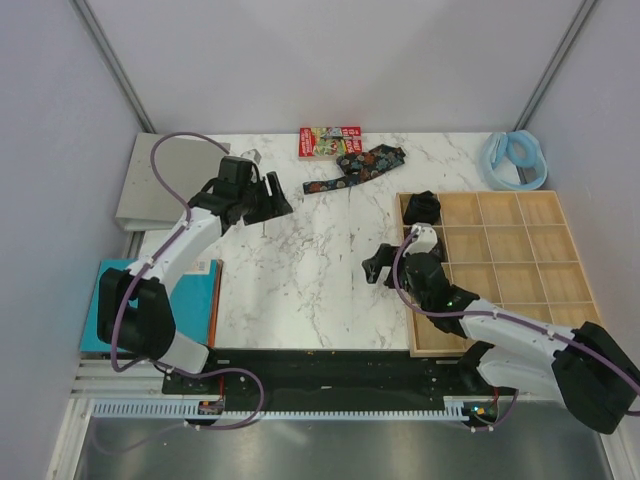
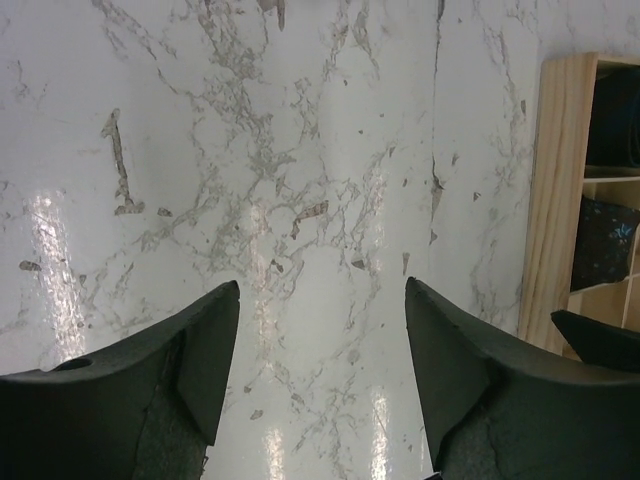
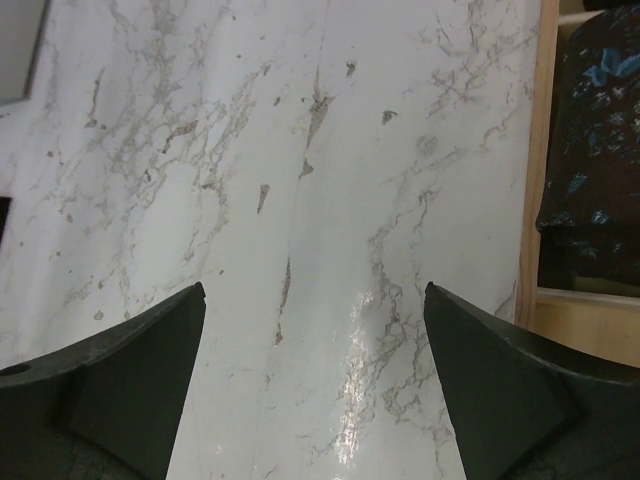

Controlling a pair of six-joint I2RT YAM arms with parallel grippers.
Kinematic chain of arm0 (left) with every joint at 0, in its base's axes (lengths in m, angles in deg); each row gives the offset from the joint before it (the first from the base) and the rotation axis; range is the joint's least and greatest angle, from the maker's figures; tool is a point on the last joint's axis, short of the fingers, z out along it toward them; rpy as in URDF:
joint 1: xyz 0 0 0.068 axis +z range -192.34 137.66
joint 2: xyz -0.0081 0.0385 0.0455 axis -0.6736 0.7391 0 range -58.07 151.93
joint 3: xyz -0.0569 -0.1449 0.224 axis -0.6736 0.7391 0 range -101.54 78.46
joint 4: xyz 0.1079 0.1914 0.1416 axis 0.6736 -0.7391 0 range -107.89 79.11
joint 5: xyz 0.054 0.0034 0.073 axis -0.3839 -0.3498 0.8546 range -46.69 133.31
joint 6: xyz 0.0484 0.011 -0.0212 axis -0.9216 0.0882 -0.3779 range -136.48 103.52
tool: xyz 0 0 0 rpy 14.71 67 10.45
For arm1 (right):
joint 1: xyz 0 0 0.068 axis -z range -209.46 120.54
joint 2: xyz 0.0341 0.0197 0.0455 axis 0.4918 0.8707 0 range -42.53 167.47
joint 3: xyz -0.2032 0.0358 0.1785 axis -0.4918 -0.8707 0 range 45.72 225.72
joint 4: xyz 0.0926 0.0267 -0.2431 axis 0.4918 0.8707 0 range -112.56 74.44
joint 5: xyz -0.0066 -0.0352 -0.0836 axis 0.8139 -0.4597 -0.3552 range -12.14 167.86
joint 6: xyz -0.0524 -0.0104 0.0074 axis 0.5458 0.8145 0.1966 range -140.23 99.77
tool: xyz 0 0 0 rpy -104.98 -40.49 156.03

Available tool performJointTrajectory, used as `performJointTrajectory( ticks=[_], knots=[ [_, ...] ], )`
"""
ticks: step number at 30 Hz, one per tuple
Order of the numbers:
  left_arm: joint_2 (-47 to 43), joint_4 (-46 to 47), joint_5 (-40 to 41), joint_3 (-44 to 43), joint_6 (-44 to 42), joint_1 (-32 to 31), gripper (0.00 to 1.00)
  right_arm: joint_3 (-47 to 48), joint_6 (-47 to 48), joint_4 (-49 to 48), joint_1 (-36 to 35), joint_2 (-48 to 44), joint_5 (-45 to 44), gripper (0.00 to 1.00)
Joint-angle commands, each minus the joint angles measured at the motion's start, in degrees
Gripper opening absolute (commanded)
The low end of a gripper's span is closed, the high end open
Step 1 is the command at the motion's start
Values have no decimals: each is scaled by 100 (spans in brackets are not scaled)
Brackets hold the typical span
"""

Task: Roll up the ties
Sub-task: Move the tie to the center of the board.

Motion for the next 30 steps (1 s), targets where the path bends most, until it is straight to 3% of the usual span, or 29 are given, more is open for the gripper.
performJointTrajectory(
  ticks=[1, 18, 30],
  knots=[
    [387, 517, 367, -437, -236, -8, 73, -505, 355, -912, -28, -490, 257, 98],
    [2092, 1256, 218, -1351, 107, 326, 57, -356, 583, -1274, 7, 72, 793, 98],
    [3709, 1581, -264, -2440, -157, 317, 54, -461, 504, -1519, 279, 116, 1110, 98]
  ],
)
